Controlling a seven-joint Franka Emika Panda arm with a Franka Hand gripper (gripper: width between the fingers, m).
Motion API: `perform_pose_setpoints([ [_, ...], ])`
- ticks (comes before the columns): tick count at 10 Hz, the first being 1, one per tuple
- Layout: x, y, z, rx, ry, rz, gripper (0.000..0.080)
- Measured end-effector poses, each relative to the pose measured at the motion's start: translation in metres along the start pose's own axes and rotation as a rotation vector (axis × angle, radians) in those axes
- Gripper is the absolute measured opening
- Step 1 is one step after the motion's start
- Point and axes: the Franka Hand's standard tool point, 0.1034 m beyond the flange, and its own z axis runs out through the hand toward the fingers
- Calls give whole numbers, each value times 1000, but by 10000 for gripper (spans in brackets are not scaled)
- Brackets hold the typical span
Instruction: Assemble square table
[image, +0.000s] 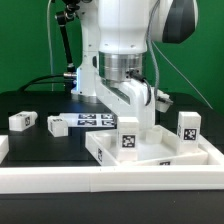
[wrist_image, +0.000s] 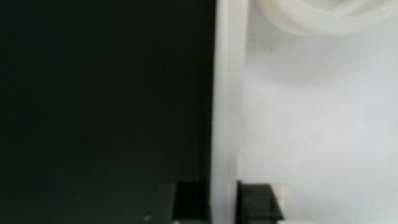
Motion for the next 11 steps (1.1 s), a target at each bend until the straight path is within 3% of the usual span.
perform_pose_setpoints([
  [3,13,5,-1,-2,11,-144,67],
  [6,39,10,-5,-7,21,-424,66],
  [11,44,12,-5,-8,28,-738,63],
])
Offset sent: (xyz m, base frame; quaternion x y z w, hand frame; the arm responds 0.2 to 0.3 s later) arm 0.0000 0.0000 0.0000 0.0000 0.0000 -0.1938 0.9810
